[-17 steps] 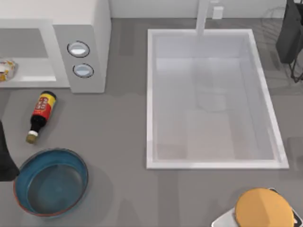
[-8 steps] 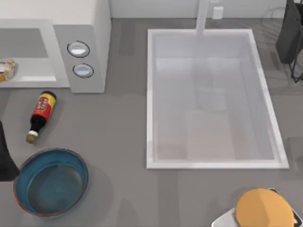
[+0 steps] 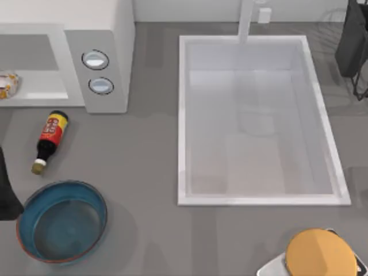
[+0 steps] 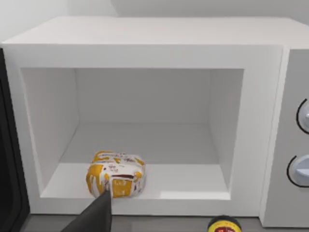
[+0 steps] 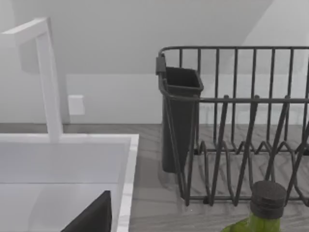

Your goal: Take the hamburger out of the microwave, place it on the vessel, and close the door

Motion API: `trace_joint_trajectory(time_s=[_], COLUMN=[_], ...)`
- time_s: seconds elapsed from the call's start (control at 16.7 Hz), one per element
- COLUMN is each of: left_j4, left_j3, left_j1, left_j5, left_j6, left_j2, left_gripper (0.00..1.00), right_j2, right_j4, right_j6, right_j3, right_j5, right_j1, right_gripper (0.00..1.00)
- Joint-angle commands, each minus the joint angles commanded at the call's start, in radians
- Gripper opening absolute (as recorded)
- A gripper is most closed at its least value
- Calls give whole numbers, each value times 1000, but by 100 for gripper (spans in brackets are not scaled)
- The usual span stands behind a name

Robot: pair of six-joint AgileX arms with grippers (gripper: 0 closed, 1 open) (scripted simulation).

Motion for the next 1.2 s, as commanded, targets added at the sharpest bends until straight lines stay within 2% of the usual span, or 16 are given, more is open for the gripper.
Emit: trace_joint_trajectory(time_s=[0.3, 0.54, 0.84, 1.2], left_j4=[27, 125, 321, 614], left_j3=[20, 95, 245, 465], left_j1=[8, 36, 91, 167], left_j5=[4, 20, 52, 103], left_j6=[2, 10, 25, 48], left_j2=[55, 256, 659, 1259], left_gripper=[100, 100, 100, 100], right_j2=[0, 0, 0, 0], right_j4=[0, 0, 0, 0], right_j6=[0, 0, 0, 0], right_j3=[0, 0, 0, 0], right_j5=[0, 0, 0, 0], right_j1=[0, 0, 0, 0], right_gripper=[100, 100, 100, 100])
